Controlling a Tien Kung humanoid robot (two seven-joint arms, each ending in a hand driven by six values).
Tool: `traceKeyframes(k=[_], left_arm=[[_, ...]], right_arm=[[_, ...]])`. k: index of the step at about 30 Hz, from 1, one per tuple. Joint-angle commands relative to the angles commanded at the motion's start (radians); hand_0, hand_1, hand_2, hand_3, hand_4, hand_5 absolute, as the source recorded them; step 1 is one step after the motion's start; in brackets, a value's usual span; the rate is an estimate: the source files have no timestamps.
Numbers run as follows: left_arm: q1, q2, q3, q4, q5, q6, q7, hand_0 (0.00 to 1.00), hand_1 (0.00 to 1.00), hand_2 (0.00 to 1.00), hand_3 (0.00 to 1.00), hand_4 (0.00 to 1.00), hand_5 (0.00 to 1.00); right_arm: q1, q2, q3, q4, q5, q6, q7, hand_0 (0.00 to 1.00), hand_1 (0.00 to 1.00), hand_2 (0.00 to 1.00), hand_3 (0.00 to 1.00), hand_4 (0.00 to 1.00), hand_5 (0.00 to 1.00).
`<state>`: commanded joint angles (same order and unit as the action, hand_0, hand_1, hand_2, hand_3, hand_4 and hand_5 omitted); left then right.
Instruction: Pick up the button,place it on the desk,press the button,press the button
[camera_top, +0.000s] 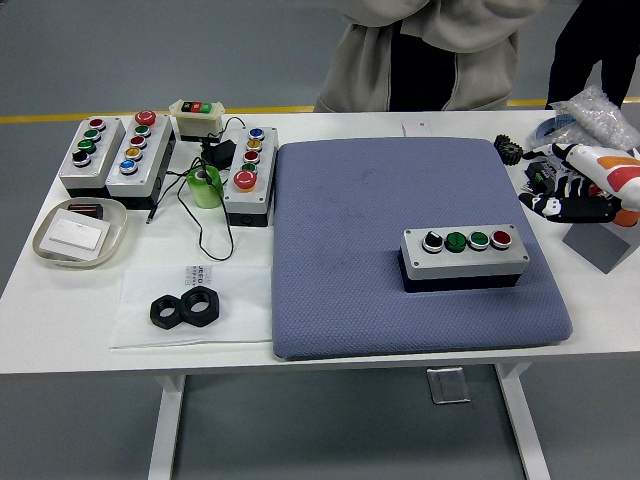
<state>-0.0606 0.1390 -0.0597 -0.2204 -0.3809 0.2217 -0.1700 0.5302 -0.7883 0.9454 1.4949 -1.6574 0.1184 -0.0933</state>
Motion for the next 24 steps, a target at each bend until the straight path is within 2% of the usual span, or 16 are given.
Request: traceKeyframes(k=[4, 5, 10, 11, 24], left_arm=[[0.002, 0.0, -0.004, 0.0, 0.006, 0.001, 0.002, 0.712, 0.834, 0.897, 0.825, 0.646, 0.998], [0.002, 0.0, -0.005, 0.0, 0.008, 0.002, 0.002, 0.712, 0.834, 0.897, 0.825, 0.645, 0.998], [0.007, -0.001, -0.015, 0.0, 0.024, 0.003, 0.007, 0.712, 0.834, 0.897, 0.825, 0.645, 0.998], [0.008, -0.001, -0.017, 0.0, 0.026, 0.003, 0.008, 0.715, 0.834, 0.897, 0.826, 0.645, 0.998], [0.007, -0.001, -0.008, -0.001, 0.015, 0.001, 0.004, 0.717, 0.833, 0.896, 0.826, 0.645, 0.998]], right_arm=[[-0.016, -0.007, -0.008, 0.007, -0.008, 0.056, -0.01, 0.293, 0.228, 0.283, 0.841, 0.725, 0.679], [-0.017, -0.008, -0.01, 0.008, -0.009, 0.062, -0.011, 0.26, 0.205, 0.263, 0.827, 0.723, 0.702], [-0.013, -0.004, -0.042, 0.008, -0.011, 0.095, -0.022, 0.26, 0.205, 0.263, 0.827, 0.723, 0.702], [-0.014, -0.002, -0.048, 0.007, -0.011, 0.099, -0.023, 0.221, 0.192, 0.254, 0.818, 0.727, 0.701], [-0.021, 0.017, -0.088, -0.004, -0.014, 0.118, -0.036, 0.224, 0.191, 0.252, 0.817, 0.73, 0.709]])
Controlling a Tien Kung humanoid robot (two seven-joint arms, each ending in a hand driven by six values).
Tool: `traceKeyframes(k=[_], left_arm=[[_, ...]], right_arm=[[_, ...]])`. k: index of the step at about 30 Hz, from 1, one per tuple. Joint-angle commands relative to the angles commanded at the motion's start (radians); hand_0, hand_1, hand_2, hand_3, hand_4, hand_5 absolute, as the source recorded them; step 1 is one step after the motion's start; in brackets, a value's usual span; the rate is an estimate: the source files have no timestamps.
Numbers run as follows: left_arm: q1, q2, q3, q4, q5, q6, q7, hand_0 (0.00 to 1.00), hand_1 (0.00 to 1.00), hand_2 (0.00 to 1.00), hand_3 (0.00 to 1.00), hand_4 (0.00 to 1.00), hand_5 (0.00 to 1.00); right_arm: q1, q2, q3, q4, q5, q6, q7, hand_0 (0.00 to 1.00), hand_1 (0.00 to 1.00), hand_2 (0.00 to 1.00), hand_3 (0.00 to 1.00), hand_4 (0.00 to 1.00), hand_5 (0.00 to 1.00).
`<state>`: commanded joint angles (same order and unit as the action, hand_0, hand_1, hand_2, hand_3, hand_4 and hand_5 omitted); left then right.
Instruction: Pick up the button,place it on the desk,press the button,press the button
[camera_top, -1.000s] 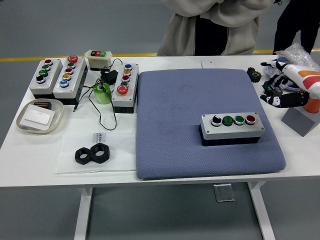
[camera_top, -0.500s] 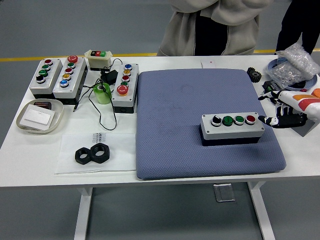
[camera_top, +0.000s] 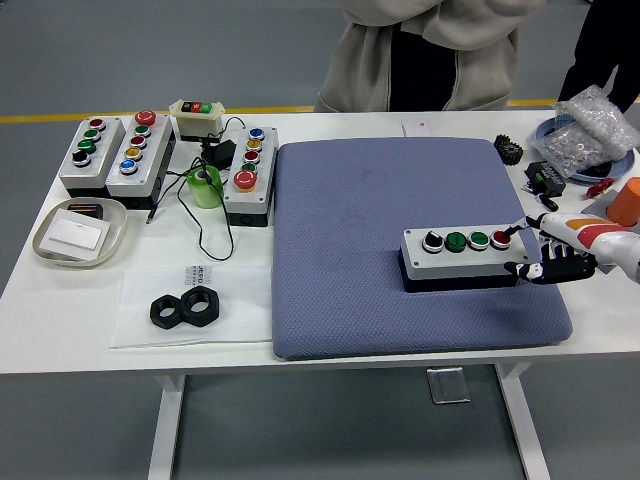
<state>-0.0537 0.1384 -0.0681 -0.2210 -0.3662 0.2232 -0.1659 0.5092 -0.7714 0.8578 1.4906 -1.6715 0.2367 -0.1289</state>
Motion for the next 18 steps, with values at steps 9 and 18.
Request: traceKeyframes(k=[9, 18], left_arm=[[-0.002, -0.001, 0.0, 0.0, -0.001, 0.0, 0.0, 0.717, 0.834, 0.896, 0.826, 0.644, 0.998], [-0.002, -0.001, 0.002, 0.0, -0.004, -0.001, -0.001, 0.716, 0.833, 0.896, 0.826, 0.642, 0.998]], right_arm=[[0.009, 0.008, -0.028, -0.009, -0.001, 0.016, -0.013, 0.219, 0.19, 0.252, 0.818, 0.733, 0.713], [0.008, 0.002, -0.007, 0.008, 0.0, 0.019, -0.017, 0.218, 0.194, 0.255, 0.827, 0.735, 0.72]])
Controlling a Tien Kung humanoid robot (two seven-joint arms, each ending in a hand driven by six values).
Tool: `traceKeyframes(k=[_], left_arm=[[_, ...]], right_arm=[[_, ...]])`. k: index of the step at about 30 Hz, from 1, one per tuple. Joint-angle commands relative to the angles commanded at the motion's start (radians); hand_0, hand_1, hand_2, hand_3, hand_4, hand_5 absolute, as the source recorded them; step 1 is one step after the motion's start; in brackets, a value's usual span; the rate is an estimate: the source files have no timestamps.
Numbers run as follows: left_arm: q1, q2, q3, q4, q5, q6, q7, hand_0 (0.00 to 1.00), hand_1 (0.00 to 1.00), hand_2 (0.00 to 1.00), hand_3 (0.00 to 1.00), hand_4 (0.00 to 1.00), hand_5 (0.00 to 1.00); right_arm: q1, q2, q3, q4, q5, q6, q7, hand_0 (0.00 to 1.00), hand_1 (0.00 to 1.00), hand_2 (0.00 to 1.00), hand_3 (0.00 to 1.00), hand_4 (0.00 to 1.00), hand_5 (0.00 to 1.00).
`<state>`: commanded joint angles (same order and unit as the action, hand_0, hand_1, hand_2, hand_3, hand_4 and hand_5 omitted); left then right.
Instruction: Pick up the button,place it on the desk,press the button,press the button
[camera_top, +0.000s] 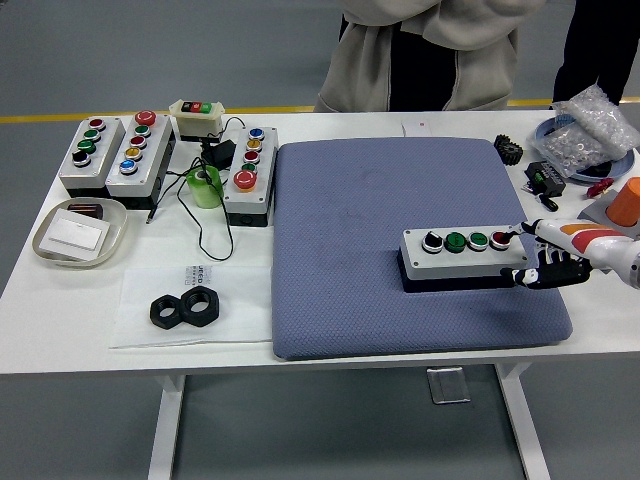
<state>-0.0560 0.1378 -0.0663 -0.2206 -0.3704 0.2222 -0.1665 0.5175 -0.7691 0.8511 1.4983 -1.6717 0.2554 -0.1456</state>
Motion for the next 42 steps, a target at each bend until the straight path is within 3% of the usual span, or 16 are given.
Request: traceKeyframes(k=[8, 15, 26, 42], left_arm=[[-0.001, 0.0, 0.0, 0.0, 0.0, 0.0, 0.0, 0.716, 0.833, 0.895, 0.826, 0.642, 0.998], [-0.002, 0.0, -0.001, 0.0, 0.0, 0.0, 0.001, 0.714, 0.833, 0.895, 0.825, 0.643, 0.998], [-0.003, 0.001, 0.004, 0.0, -0.006, -0.001, -0.002, 0.714, 0.833, 0.895, 0.825, 0.642, 0.998], [-0.005, 0.001, 0.0, 0.0, -0.001, -0.001, 0.0, 0.713, 0.833, 0.895, 0.825, 0.644, 0.998]], right_arm=[[0.003, -0.011, 0.044, 0.044, 0.005, -0.014, -0.003, 0.216, 0.192, 0.257, 0.84, 0.734, 0.719], [0.025, 0.003, 0.014, 0.064, 0.009, -0.01, -0.01, 0.216, 0.194, 0.258, 0.844, 0.736, 0.72], [0.055, 0.036, -0.037, 0.044, 0.001, -0.002, -0.018, 0.215, 0.193, 0.257, 0.845, 0.736, 0.719], [0.047, 0.04, -0.075, 0.014, 0.001, 0.013, -0.024, 0.215, 0.193, 0.258, 0.851, 0.735, 0.718]])
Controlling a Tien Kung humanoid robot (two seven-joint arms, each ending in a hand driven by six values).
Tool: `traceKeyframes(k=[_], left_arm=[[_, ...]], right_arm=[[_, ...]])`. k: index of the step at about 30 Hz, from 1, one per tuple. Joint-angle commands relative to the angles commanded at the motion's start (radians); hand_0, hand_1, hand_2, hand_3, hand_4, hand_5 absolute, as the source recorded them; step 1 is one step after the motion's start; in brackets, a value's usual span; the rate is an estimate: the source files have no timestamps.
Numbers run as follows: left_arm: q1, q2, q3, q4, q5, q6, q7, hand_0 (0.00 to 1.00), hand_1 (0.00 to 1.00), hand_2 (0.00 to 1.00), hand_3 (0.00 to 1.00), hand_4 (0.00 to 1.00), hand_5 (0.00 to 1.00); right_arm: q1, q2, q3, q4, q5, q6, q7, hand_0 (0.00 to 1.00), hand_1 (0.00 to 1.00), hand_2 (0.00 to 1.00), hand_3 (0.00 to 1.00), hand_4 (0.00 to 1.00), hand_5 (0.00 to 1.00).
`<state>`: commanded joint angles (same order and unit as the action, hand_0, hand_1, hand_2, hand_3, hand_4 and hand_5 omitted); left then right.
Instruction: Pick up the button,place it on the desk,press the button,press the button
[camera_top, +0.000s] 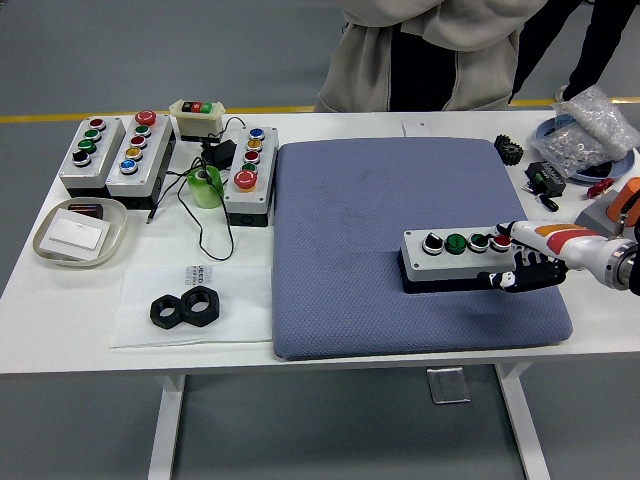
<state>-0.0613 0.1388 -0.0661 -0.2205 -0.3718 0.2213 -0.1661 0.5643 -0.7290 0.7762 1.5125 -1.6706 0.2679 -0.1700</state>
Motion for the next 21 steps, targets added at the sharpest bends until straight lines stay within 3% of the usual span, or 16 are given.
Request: traceKeyframes(k=[8, 18, 21], left_arm=[[0.0, -0.001, -0.003, 0.0, 0.003, 0.0, 0.001, 0.712, 0.834, 0.895, 0.824, 0.642, 0.998], [0.003, 0.001, -0.005, 0.0, 0.007, 0.0, 0.002, 0.712, 0.834, 0.895, 0.824, 0.642, 0.998], [0.004, 0.0, -0.009, 0.001, 0.013, 0.001, 0.004, 0.712, 0.834, 0.895, 0.824, 0.642, 0.998]], right_arm=[[-0.002, 0.0, 0.013, 0.006, -0.001, 0.0, 0.0, 0.216, 0.194, 0.258, 0.852, 0.735, 0.716], [-0.017, -0.026, 0.132, 0.059, -0.009, -0.017, -0.001, 0.224, 0.201, 0.265, 0.855, 0.735, 0.714], [-0.028, -0.032, 0.159, 0.063, -0.016, -0.049, 0.005, 0.224, 0.201, 0.265, 0.855, 0.735, 0.714]])
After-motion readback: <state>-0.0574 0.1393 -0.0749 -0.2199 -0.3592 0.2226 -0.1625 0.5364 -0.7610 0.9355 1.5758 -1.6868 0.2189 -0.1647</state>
